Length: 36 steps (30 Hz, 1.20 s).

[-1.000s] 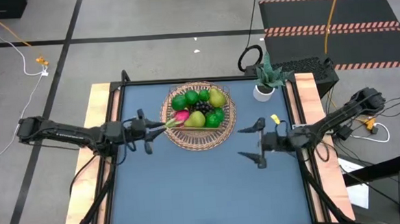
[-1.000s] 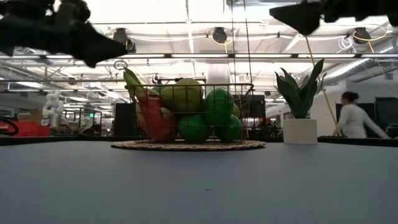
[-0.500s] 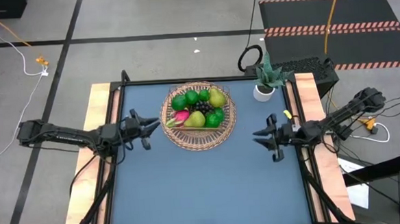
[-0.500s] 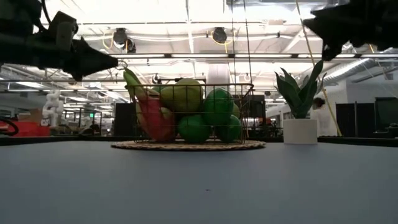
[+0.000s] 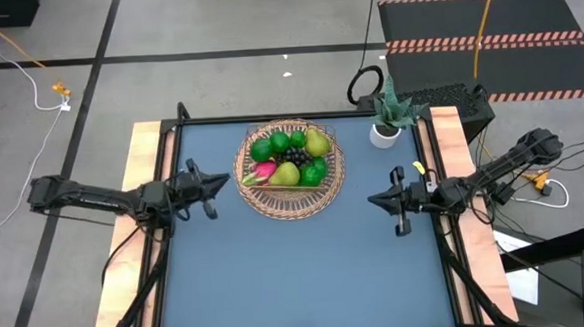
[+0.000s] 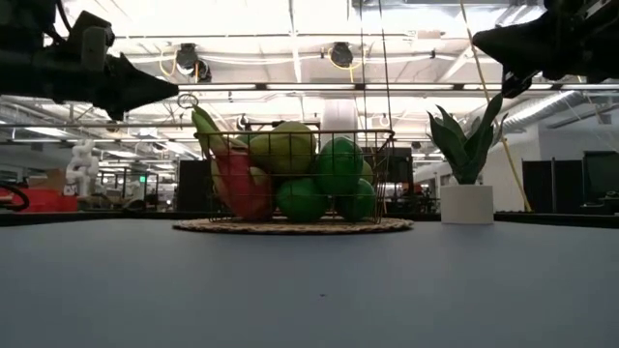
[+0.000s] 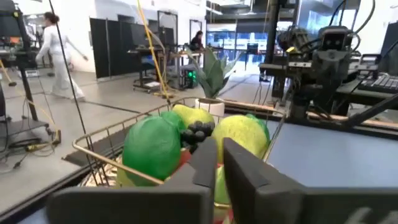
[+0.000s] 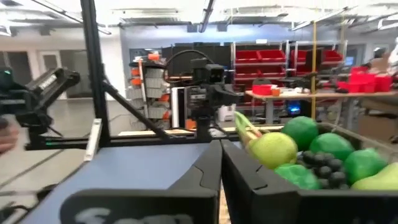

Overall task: Build produce basket
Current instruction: Return to Home Position

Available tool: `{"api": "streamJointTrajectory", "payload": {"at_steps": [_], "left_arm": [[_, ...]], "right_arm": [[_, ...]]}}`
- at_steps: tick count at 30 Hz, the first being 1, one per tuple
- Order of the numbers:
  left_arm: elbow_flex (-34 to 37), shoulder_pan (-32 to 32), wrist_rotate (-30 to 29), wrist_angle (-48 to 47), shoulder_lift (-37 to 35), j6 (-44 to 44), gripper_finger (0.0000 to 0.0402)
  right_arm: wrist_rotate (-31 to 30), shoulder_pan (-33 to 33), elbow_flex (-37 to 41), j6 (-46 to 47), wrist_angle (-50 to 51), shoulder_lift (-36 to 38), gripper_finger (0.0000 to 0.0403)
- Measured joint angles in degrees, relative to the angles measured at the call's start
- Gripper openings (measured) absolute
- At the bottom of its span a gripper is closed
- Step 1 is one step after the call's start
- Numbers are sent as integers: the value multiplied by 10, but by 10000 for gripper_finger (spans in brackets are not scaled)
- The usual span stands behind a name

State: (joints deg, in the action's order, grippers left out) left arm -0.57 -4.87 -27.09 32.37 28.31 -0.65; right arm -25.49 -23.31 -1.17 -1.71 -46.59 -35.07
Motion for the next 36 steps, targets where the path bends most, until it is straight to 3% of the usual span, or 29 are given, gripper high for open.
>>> {"api": "streamJointTrajectory", "payload": {"at_steps": [2,6,16,20,22,33,36], "left_arm": [[0,-1,0,-26,-26,-2,8],[0,-10,1,-128,-86,18,11],[-13,-37,6,-317,-233,11,9],[-63,-43,-12,-474,-283,17,4],[-65,-43,-15,-464,-282,29,9],[-9,-46,-9,-308,-271,-10,9],[-1,-46,-9,-285,-258,-11,19]], "right_arm": [[-2,0,0,-23,0,12,1],[-2,0,0,-65,30,64,1],[-30,0,0,-23,296,249,1],[-30,0,0,-20,374,325,1],[-30,0,1,-19,409,350,0],[-27,1,4,-20,398,347,0],[1,1,4,-20,385,346,0]]}}
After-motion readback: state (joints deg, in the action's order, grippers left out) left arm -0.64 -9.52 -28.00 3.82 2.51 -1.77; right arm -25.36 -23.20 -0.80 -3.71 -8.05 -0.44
